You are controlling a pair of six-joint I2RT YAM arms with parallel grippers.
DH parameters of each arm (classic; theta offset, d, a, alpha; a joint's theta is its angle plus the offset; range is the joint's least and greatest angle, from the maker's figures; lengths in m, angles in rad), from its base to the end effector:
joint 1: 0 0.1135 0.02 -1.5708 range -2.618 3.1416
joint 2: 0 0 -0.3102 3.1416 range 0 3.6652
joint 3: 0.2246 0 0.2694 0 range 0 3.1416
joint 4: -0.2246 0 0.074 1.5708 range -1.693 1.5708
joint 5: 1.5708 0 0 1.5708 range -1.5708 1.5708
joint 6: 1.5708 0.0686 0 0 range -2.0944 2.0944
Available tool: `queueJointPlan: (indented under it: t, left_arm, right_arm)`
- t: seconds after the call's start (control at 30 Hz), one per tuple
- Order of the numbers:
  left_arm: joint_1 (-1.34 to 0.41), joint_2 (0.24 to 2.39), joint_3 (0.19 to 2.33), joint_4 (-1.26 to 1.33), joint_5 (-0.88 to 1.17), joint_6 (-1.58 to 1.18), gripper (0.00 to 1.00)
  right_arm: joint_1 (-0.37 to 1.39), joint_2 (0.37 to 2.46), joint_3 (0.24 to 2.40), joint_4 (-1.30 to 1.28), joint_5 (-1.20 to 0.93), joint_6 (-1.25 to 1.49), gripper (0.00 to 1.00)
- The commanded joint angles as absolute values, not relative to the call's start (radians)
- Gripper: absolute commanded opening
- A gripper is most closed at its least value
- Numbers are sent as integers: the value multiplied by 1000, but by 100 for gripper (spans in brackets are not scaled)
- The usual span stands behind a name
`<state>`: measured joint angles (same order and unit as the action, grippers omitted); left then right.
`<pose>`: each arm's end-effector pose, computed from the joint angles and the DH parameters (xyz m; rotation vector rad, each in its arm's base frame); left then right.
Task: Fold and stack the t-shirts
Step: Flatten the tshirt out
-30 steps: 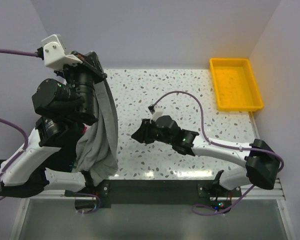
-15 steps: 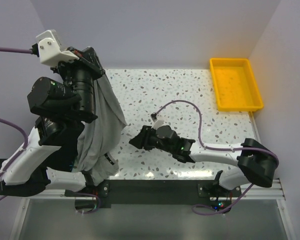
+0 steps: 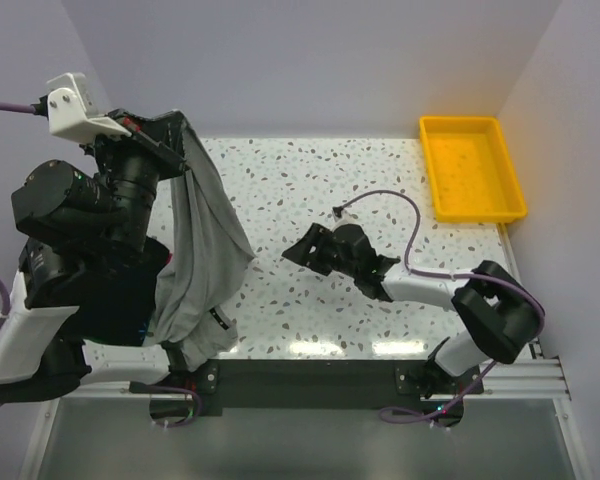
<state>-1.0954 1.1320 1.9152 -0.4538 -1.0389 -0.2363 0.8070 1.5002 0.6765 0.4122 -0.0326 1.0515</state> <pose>0.1143 -0.0929 0.6573 -0.3449 1.3791 -0.4600 0.2413 0.2552 0.2140 0.2452 2.1886 1.1765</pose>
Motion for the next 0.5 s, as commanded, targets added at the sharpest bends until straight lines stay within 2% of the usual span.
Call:
queueJointPlan:
  t: [0.0, 0.13, 0.37, 0.47]
  left_arm:
    - [-1098, 1126, 1982, -687, -872, -403, 0]
    - [-1098, 1065, 1902, -813, -825, -510, 0]
    - [-1098, 858, 1636, -986, -885, -787, 0]
    - [-1098, 786, 1640, -1115, -928, -903, 0]
  right_arm:
    - [801, 1555, 762, 439, -175, 1040, 64]
    - [811, 1598, 743, 483, -196, 1063, 65]
    - [917, 1658, 715, 451, -137, 1037, 66]
    - [933, 1693, 690, 477, -126, 1046, 66]
